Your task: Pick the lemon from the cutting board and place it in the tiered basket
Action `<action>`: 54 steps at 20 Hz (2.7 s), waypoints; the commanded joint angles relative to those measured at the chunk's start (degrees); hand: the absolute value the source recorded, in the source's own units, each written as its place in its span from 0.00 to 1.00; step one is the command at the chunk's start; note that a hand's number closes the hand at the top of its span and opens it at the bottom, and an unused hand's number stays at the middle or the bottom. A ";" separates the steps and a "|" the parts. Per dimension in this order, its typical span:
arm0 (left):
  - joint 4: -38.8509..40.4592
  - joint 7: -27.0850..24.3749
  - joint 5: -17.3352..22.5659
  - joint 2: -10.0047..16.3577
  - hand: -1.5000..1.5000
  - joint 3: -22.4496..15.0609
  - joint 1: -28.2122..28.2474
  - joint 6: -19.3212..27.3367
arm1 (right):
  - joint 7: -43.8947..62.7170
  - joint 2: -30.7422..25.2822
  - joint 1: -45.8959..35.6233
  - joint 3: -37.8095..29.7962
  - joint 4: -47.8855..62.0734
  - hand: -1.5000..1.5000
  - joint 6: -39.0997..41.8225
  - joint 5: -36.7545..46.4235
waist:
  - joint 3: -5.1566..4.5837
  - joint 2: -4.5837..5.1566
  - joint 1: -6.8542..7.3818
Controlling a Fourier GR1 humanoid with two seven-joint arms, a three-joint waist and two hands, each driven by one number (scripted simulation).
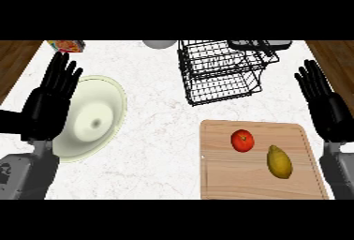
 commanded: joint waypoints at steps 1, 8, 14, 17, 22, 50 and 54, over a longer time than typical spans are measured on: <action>-0.60 -3.35 -2.64 -0.06 0.50 -1.58 4.81 -2.45 | 1.40 2.48 1.28 0.43 -2.30 0.00 -4.03 1.93 | -0.27 2.31 0.15; 5.88 -4.52 -10.61 -0.57 0.50 -12.03 9.32 -5.46 | 10.12 11.90 0.87 4.25 8.01 0.00 -27.73 15.11 | -0.39 2.94 0.57; 12.25 -9.52 -13.91 -4.68 0.50 -12.38 8.69 -4.78 | 0.05 13.06 0.13 3.70 3.68 0.00 -26.39 14.90 | -0.28 2.37 -0.10; 12.34 -8.32 -13.53 -3.61 0.50 -11.66 7.46 -5.32 | 10.79 9.36 2.33 10.33 -4.99 0.00 -30.08 24.00 | -0.40 2.09 -0.65; 11.16 -7.06 -12.42 -3.08 0.50 -10.87 8.73 -5.10 | 27.32 -4.87 5.14 15.10 -5.99 0.00 -23.42 35.76 | -0.90 1.41 -2.01; 11.43 -8.47 -13.99 -3.76 0.50 -10.42 8.02 -7.77 | 88.93 -10.52 0.32 30.15 -28.54 0.00 15.05 44.65 | -0.35 2.36 0.42; 12.17 -7.63 -13.71 -3.83 0.50 -8.96 7.29 -7.66 | 86.42 -8.19 2.87 29.08 -27.15 0.00 14.47 44.70 | -0.29 2.39 0.17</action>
